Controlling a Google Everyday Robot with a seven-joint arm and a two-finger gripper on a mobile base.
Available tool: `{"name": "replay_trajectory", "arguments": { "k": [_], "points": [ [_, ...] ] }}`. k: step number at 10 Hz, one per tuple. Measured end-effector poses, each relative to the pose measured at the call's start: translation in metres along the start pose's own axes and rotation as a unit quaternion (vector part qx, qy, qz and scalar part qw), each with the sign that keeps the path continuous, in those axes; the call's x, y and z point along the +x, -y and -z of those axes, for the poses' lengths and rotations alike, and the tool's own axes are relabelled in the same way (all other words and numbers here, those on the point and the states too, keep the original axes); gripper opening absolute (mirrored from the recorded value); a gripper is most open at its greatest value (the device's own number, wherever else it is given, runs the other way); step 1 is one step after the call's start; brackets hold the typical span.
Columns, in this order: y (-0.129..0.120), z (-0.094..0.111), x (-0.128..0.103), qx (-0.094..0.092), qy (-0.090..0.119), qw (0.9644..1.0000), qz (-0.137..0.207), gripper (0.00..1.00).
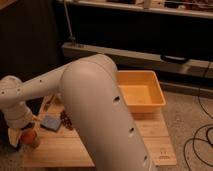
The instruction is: Place grapes in table surface
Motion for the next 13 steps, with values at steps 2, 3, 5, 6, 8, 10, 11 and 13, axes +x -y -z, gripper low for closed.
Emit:
{"name": "replay_trajectory", "arguments": {
  "k": [2, 3, 5, 6, 8, 10, 11, 13],
  "points": [
    [0.000, 0.001, 0.000, 0.003, 0.000, 1.0000, 0.001, 0.80],
    [0.003, 0.006, 0.001, 0.010, 0.001, 0.9999, 0.000, 0.80],
    [0.008, 0.032, 0.001, 0.031, 0.011, 0.9994, 0.003, 0.80],
    [0.006, 0.052, 0.001, 0.044, 0.019, 0.9988, 0.006, 0.80],
    [0.005, 0.089, 0.002, 0.064, 0.033, 0.9974, 0.009, 0.80],
    [0.011, 0.109, 0.008, 0.068, 0.048, 0.9965, 0.007, 0.80],
    [0.017, 0.111, 0.013, 0.068, 0.057, 0.9960, 0.003, 0.80],
    [0.032, 0.110, 0.037, 0.070, 0.073, 0.9947, -0.016, 0.80]
  ]
}}
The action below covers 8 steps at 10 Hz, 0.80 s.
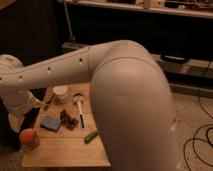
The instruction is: Place grapes in table surface
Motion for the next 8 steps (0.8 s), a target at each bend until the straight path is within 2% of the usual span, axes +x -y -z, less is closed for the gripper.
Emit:
{"name": "replay_trajectory", "arguments": {
  "k": [4, 6, 8],
  "points": [
    [0.028, 0.017, 0.066, 0.012, 0.025, 0.9978, -0.060, 0.80],
    [0.041, 0.026, 0.098, 0.019, 0.039, 0.9946, -0.094, 0.80],
    [0.049, 0.032, 0.117, 0.027, 0.052, 0.9908, -0.122, 0.80]
  ]
}}
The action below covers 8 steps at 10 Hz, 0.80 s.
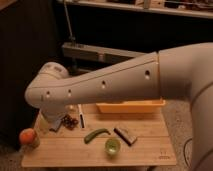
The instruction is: Place grapes in table surface
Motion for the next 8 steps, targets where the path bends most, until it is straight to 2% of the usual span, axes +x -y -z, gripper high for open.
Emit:
{"name": "replay_trajectory", "arguments": {
  "k": [3, 4, 8],
  "points": [
    [0.007, 0.019, 0.016, 0.014, 0.015, 0.9997, -0.012, 0.80],
    [0.007, 0.022, 0.018, 0.013, 0.016, 0.9997, -0.012, 0.80],
    [0.005, 0.022, 0.018, 0.012, 0.014, 0.9998, -0.010, 0.80]
  ]
}}
